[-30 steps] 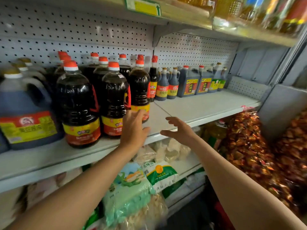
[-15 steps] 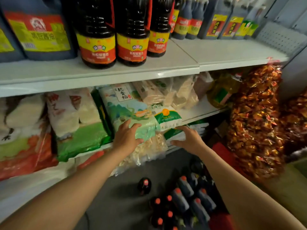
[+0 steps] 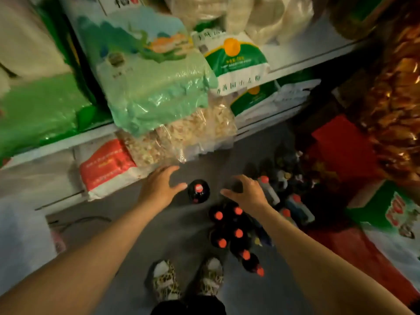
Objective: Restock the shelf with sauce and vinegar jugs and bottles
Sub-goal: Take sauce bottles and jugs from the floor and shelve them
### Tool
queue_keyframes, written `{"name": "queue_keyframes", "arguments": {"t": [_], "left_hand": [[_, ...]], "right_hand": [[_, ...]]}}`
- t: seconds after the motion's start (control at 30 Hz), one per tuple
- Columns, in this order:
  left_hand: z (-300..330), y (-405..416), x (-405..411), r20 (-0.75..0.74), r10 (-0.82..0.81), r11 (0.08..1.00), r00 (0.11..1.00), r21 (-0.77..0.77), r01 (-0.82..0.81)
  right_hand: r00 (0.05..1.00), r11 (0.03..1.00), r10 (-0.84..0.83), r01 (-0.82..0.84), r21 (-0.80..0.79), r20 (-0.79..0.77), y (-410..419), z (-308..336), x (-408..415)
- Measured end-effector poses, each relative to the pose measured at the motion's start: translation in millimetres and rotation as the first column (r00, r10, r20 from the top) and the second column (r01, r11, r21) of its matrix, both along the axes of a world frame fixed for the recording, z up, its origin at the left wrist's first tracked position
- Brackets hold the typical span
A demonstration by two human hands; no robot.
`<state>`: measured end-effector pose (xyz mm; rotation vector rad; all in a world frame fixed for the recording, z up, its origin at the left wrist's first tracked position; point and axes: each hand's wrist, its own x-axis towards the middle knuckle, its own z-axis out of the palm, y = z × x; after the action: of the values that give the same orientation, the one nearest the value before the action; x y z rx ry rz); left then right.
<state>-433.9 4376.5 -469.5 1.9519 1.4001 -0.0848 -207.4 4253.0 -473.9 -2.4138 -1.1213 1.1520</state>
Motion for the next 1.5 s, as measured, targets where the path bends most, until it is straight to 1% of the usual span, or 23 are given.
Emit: {"name": "queue_keyframes", "arguments": {"t": [0.07,0.2,0.27,0.33,0.47,0.53,0.57,0.67,0.73,0.83,0.9,0.97,1.0,1.07,1.13,1.2,1.27,1.33,1.37,1.43,1.5], "left_hand": [[-47.2,-4.4,-0.4,0.012,0.015,0.999,1.000,-0.049,-0.014],[-140.7,-1.8,-0.5,0.003,0.013,0.989,1.000,-0.150,-0.013],[-182.4,2.9,1.8,0.001,-0.001,0.985,1.000,-0.175,0.001],[-219.0,8.6,5.5,0.003,-0.024,0.981,1.000,-0.192,0.024],[-278.5,22.7,21.4,0.007,-0.100,0.971,0.995,-0.218,0.099],[-303.5,28.2,34.7,0.016,-0.106,0.966,0.994,-0.234,0.106],[-314.9,30.1,41.9,0.046,-0.090,0.961,0.995,-0.257,0.099],[-338.8,30.7,57.0,0.124,-0.044,0.932,0.991,-0.352,0.086],[-346.5,29.9,59.3,0.179,-0.023,0.903,0.984,-0.418,0.097],[-350.3,25.8,52.6,0.275,0.069,0.894,0.959,-0.444,0.063],[-350.2,17.5,41.2,0.332,0.160,0.897,0.930,-0.442,0.004],[-350.3,3.8,21.2,0.373,0.266,0.892,0.889,-0.446,-0.080],[-350.5,-3.6,8.5,0.383,0.338,0.878,0.860,-0.458,-0.141],[-354.1,-12.6,-17.3,0.377,0.457,0.843,0.805,-0.473,-0.256],[-358.5,-10.1,-35.3,0.373,0.475,0.839,0.797,-0.465,-0.283],[-364.7,2.9,-43.5,0.388,0.456,0.846,0.801,-0.469,-0.254],[-371.2,19.8,-43.1,0.398,0.378,0.878,0.836,-0.441,-0.187],[-374.4,33.9,-35.4,0.381,0.274,0.909,0.883,-0.402,-0.109],[-375.1,38.9,-30.8,0.374,0.227,0.911,0.899,-0.408,-0.060],[-378.5,46.8,-23.6,0.370,0.138,0.897,0.919,-0.441,0.043],[-380.3,50.8,-18.6,0.359,0.087,0.885,0.929,-0.455,0.093]], "right_hand": [[0.998,0.999,-0.043,0.043,-0.021,-0.044,-3.8,-49.0,-6.6],[0.992,0.997,-0.069,0.066,-0.037,-0.104,2.0,-143.6,-28.2],[0.980,0.992,-0.122,0.118,-0.033,-0.159,4.7,-186.4,-43.4],[0.948,0.979,-0.205,0.203,-0.032,-0.244,5.8,-226.1,-59.3],[0.839,0.914,-0.391,0.402,-0.055,-0.378,7.3,-293.1,-87.1],[0.768,0.856,-0.481,0.515,-0.040,-0.423,7.3,-321.3,-98.5],[0.730,0.826,-0.514,0.563,-0.030,-0.451,7.1,-333.8,-103.3],[0.632,0.771,-0.540,0.636,-0.026,-0.556,4.9,-361.3,-116.5],[0.589,0.744,-0.533,0.668,-0.005,-0.607,3.4,-373.4,-123.8],[0.539,0.710,-0.507,0.703,0.028,-0.673,-0.6,-385.1,-131.9],[0.541,0.707,-0.482,0.704,0.058,-0.689,-3.1,-387.7,-134.4],[0.572,0.727,-0.455,0.681,0.085,-0.683,-2.5,-387.6,-131.3],[0.609,0.755,-0.435,0.648,0.099,-0.664,-0.4,-387.9,-128.4],[0.714,0.837,-0.365,0.532,0.124,-0.597,5.4,-388.8,-122.5],[0.780,0.881,-0.298,0.446,0.156,-0.551,13.6,-392.4,-119.6],[0.805,0.882,-0.278,0.430,0.193,-0.524,26.6,-395.9,-119.0],[0.805,0.856,-0.303,0.465,0.225,-0.511,39.7,-398.9,-115.1],[0.769,0.820,-0.318,0.516,0.245,-0.555,45.0,-402.7,-109.4],[0.744,0.811,-0.307,0.531,0.246,-0.593,43.8,-403.7,-108.1],[0.702,0.805,-0.278,0.542,0.239,-0.656,37.5,-405.6,-110.1],[0.696,0.811,-0.276,0.539,0.229,-0.663,31.8,-409.2,-112.7]]}}
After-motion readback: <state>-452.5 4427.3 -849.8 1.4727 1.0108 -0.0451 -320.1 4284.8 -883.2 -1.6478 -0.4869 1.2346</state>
